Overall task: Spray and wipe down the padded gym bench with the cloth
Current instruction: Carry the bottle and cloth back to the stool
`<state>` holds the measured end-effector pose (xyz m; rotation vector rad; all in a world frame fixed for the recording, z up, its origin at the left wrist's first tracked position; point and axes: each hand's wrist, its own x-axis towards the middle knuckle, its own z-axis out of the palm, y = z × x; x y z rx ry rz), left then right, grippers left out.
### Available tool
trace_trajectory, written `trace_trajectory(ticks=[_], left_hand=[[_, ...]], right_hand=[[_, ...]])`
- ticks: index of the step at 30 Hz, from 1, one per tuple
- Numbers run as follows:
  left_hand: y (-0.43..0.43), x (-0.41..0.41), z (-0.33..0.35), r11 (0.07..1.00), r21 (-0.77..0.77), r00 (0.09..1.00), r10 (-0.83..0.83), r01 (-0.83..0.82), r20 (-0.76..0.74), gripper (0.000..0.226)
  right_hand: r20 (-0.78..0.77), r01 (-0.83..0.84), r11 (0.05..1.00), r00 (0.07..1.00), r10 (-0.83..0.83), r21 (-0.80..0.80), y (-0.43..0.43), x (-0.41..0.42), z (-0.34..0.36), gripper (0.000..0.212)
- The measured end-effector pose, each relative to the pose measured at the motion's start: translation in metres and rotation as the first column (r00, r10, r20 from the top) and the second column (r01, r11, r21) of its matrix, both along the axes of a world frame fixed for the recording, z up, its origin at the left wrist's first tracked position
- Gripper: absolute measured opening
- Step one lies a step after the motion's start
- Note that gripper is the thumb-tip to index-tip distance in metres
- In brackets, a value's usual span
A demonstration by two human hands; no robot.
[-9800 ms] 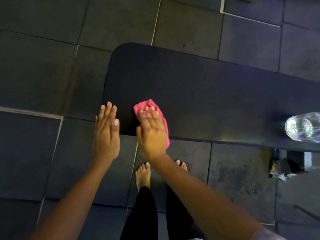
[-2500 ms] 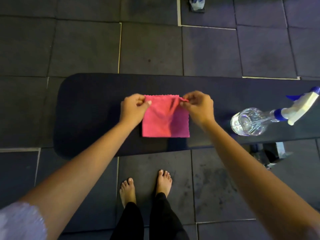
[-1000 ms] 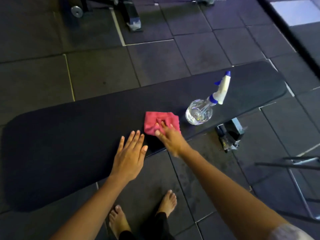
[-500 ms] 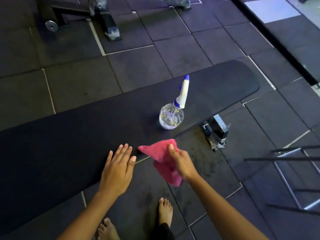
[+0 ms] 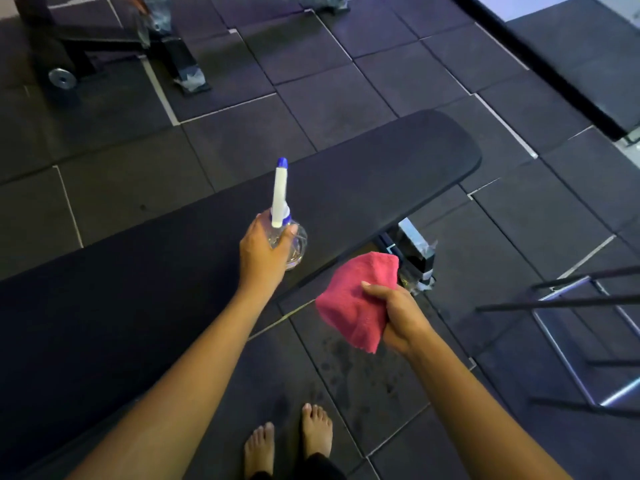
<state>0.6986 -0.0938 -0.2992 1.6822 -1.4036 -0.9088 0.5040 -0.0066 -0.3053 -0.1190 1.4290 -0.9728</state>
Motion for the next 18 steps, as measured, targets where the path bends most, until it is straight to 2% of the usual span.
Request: trace_trajectory(ticks=[5,8,13,18], left_hand=[[0.014,-0.004,-0.004,0.997,-0.064,0.999,-0.035,0.033,-0.028,0.033],[0.038,-0.007,0.017,0.992,-0.046,0.992,-0.122,0.120,-0.038,0.033],[0.087,-0.022,0.096,0.950,0.052,0.951,-0.305,0.308,-0.061,0.034],[0.135,-0.050,0.192,0.892,0.061,0.892,-0.441,0.448,-0.100,0.031]], right_hand=[[0.046,0.047,0.999,0.998,-0.047,0.012,0.015,-0.011,0.009,0.017],[0.024,0.080,0.997,0.996,-0.080,0.014,0.032,-0.016,0.030,0.020],[-0.064,0.143,0.990,0.988,-0.143,-0.006,0.070,-0.027,0.105,0.015],[-0.150,0.174,0.984,0.972,-0.179,-0.045,0.127,-0.043,0.197,0.013]])
